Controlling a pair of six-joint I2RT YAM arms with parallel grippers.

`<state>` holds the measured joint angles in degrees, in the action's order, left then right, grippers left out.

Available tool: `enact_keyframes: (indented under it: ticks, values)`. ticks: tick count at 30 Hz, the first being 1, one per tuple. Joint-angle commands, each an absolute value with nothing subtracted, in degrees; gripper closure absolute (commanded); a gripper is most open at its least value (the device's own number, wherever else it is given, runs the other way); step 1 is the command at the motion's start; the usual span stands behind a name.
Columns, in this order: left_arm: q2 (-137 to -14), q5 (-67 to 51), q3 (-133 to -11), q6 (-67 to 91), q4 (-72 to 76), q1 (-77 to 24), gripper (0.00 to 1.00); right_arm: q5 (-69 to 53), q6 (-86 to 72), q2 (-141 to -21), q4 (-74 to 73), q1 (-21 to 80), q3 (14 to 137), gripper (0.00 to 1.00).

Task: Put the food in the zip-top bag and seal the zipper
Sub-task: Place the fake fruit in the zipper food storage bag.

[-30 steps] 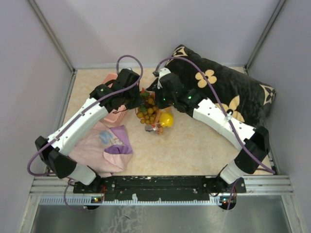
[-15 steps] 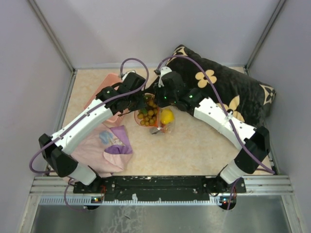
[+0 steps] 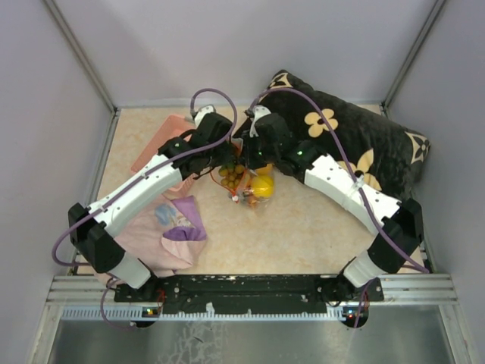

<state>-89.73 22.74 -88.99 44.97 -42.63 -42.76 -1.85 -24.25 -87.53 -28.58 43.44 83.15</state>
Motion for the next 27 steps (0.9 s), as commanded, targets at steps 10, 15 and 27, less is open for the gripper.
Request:
enact_keyframes:
  ticks: [10, 15, 27]
  values:
    - [-85.8, 18.8, -82.3, 44.8, -31.5, -43.0, 0.86, -12.0, -31.2, -82.0, -20.5, 40.0, 84.1, 1.00]
    - [-88.1, 13.4, -81.0, 46.1, -31.5, -45.3, 0.76, -11.9, -31.5, -82.5, -20.2, 39.7, 83.1, 1.00]
    - [-79.3, 14.3, -81.5, 42.9, -42.9, -42.8, 0.33, -10.5, -30.9, -81.1, -20.8, 37.2, 80.2, 1.00]
